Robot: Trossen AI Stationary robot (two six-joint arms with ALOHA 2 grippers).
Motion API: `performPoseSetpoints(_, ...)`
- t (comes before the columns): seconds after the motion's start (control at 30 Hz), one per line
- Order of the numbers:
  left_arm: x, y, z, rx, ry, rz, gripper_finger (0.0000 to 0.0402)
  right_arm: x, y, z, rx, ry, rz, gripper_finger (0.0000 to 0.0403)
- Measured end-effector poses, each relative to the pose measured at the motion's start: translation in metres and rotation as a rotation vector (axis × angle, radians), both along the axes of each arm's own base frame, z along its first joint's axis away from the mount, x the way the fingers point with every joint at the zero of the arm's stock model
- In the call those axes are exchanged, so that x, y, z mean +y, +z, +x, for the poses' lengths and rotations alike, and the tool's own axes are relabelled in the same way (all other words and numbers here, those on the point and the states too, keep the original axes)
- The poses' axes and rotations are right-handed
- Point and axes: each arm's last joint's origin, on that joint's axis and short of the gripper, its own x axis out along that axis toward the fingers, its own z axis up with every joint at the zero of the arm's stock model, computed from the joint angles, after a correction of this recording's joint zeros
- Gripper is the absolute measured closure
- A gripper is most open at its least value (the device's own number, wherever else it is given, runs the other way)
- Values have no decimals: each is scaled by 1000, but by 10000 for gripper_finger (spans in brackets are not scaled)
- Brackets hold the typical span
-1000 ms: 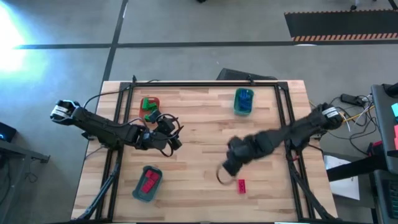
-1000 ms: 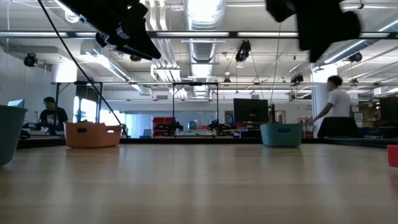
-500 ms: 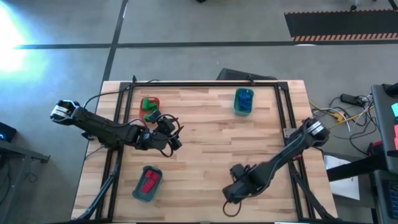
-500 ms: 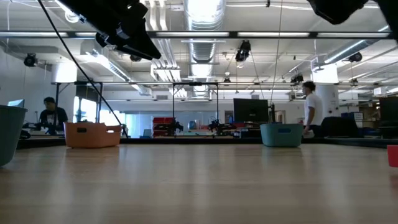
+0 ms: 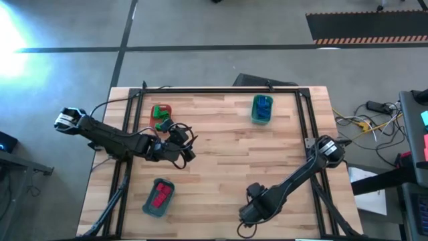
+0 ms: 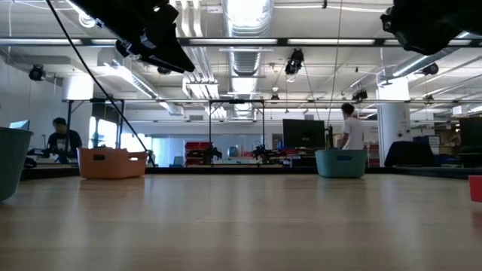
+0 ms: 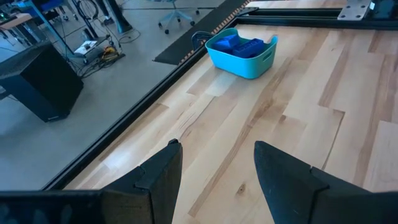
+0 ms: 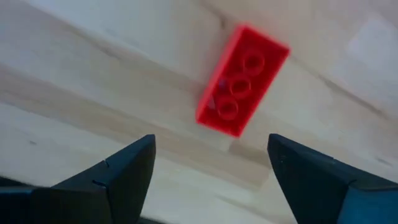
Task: Sort & place blocks by color
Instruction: Put the red game piece into the blue bin
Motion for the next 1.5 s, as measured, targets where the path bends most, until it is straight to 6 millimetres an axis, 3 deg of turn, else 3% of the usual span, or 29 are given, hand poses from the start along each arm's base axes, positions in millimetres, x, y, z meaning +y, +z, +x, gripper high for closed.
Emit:
performPoseSetpoints(0.27,0,-1,0,3,1,1,218,-1,1,0,-39,-40,-49,90)
performPoseSetpoints(0.77,0,-1,0,14,-5,13,218,4,-40,5,65,-33,-102,99)
performPoseSetpoints(0.97,0,-1,0,14,-5,13,218,3,-40,5,46,-30,-122,151)
performPoseSetpoints(1.23,0,3,1,-2,-6,9,218,2,-40,5,33,53,-135,280)
performPoseSetpoints(1.5,-3,9,4,-59,-18,-1,218,-1,-22,4,-78,242,-202,282)
